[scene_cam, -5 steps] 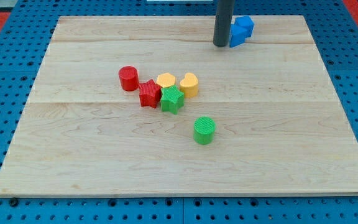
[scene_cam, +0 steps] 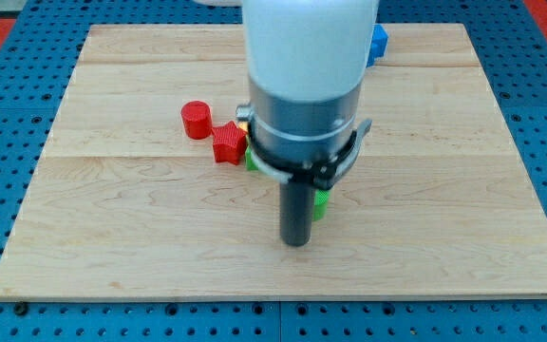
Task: Move the green circle to the blue triangle
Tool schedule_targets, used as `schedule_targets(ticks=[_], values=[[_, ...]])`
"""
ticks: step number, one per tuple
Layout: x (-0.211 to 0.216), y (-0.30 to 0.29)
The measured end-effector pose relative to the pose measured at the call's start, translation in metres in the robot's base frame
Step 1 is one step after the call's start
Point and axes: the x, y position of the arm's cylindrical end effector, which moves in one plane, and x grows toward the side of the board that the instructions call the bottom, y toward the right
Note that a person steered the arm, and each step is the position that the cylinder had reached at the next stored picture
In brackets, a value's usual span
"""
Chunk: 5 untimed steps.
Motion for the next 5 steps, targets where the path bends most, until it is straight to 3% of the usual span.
schedule_targets(ticks=[2, 3, 4, 5], values=[[-0.054, 0.043], [-0.023, -0.006], [-0.043, -0.021], [-0.071, 0.019]])
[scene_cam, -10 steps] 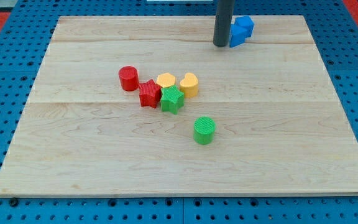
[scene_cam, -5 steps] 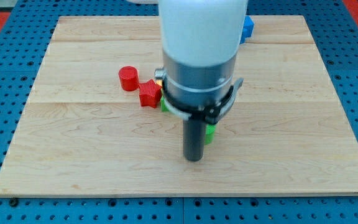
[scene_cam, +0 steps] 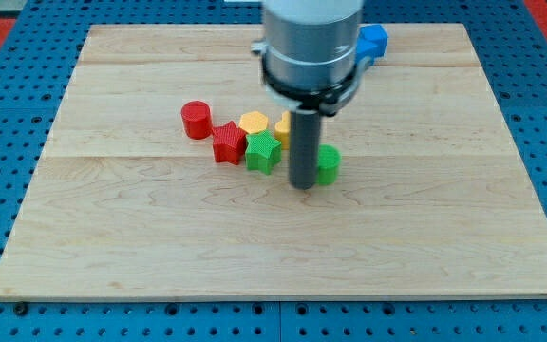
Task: Move the green circle to the blue triangle
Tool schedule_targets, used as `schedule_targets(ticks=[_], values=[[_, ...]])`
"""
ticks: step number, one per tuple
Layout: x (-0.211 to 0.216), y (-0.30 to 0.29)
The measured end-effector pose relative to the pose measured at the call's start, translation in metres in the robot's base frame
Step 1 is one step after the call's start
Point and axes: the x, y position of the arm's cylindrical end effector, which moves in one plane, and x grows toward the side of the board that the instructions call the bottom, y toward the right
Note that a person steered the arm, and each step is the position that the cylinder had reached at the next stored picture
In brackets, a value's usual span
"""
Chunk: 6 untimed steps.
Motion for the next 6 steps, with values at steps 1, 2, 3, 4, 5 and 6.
schedule_targets(ticks=[1, 2, 3, 4, 5, 6], values=[[-0.024, 0.054], [-0.054, 0.093], [-0.086, 0.112], [-0.126, 0.116], [-0.167, 0.116], [-0.199, 0.116]])
